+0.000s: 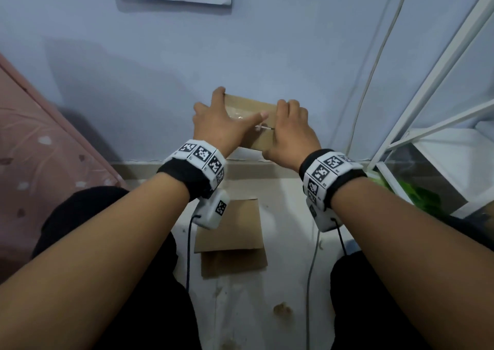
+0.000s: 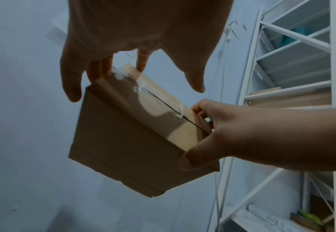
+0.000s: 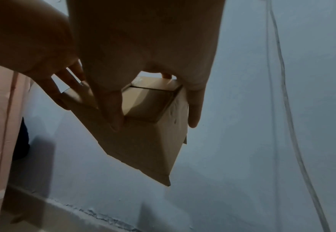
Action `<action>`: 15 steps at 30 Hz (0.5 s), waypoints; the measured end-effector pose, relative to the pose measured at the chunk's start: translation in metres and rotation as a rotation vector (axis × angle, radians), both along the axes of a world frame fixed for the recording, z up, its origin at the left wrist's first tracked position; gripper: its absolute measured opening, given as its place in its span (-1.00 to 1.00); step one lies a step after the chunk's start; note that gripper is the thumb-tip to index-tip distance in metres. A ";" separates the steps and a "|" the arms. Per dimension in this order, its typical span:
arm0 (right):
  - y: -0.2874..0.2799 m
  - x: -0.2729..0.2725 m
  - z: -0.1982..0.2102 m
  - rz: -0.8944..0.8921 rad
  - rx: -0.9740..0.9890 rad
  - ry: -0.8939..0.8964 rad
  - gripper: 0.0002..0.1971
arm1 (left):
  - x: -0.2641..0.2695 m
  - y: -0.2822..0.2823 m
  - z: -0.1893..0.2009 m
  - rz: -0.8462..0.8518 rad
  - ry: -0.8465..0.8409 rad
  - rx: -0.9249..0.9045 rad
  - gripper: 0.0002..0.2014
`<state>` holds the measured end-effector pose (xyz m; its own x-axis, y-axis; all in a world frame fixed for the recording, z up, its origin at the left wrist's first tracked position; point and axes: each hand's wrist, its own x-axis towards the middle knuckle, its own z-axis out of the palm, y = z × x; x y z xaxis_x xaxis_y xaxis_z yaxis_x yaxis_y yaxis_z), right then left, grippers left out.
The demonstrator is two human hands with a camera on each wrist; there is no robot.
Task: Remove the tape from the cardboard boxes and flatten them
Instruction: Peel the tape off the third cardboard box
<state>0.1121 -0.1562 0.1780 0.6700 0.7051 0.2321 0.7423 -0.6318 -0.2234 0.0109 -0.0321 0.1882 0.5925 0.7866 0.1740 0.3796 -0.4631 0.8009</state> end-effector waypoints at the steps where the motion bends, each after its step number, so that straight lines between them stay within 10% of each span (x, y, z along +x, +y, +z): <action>1: 0.008 0.003 0.005 0.008 -0.008 -0.028 -0.08 | 0.008 0.001 0.007 0.021 0.034 0.000 0.16; 8: 0.033 0.028 0.020 0.103 -0.059 -0.133 -0.09 | 0.033 0.045 0.015 -0.004 0.182 -0.057 0.39; 15: 0.050 0.022 0.006 0.192 -0.083 -0.037 0.01 | 0.011 0.075 0.009 -0.037 0.183 -0.020 0.06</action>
